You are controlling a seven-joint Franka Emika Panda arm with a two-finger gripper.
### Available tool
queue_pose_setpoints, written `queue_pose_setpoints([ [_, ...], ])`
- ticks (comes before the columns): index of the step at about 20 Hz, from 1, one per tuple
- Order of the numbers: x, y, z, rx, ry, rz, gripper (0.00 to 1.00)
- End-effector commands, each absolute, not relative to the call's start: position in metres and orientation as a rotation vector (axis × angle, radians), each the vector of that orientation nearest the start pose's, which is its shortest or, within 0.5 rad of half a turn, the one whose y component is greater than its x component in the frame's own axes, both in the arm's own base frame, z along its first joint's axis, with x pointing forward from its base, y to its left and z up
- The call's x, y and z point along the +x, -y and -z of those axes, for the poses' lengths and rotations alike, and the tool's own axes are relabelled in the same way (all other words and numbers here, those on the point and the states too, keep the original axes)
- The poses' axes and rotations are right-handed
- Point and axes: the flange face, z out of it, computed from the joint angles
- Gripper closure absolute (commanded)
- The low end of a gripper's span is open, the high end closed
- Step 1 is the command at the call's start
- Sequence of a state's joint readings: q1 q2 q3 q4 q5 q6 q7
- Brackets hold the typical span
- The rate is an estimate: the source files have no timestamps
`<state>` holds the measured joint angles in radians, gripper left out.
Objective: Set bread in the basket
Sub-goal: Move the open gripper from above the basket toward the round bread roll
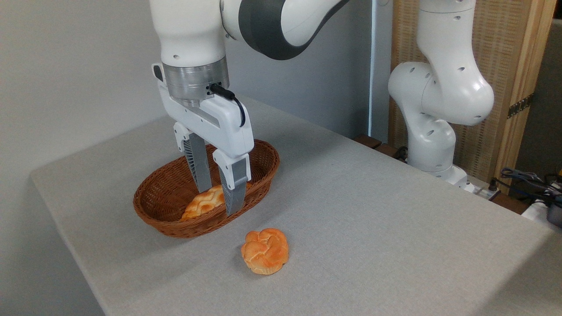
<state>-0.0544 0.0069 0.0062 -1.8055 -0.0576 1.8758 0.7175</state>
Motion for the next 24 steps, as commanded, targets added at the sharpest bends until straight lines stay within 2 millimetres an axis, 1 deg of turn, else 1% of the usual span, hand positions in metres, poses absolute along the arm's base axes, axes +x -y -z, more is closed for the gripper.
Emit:
queue_pose_setpoints([
  [1, 0.571, 0.032, -0.541, -2.951, -1.136, 0.138, 0.0],
  [11, 0.569, 0.032, -0.542, -2.949, -1.141, 0.133, 0.0],
  [14, 0.561, 0.031, -0.547, -2.957, -1.139, 0.103, 0.0],
  [15, 0.558, 0.029, -0.545, -2.964, -1.143, 0.069, 0.0],
  [16, 0.557, 0.025, -0.542, -2.971, -1.135, 0.053, 0.0],
  [17, 0.558, 0.01, -0.538, -2.986, -1.101, 0.045, 0.0],
  [18, 0.556, 0.004, -0.531, -2.995, -1.091, 0.027, 0.0],
  [20, 0.553, 0.001, -0.514, -3.003, -1.097, -0.014, 0.0],
  [22, 0.55, -0.003, -0.497, -2.99, -1.139, -0.042, 0.0],
  [23, 0.55, -0.01, -0.491, -2.984, -1.143, -0.046, 0.0],
  [24, 0.55, -0.011, -0.486, -2.983, -1.147, -0.046, 0.0],
])
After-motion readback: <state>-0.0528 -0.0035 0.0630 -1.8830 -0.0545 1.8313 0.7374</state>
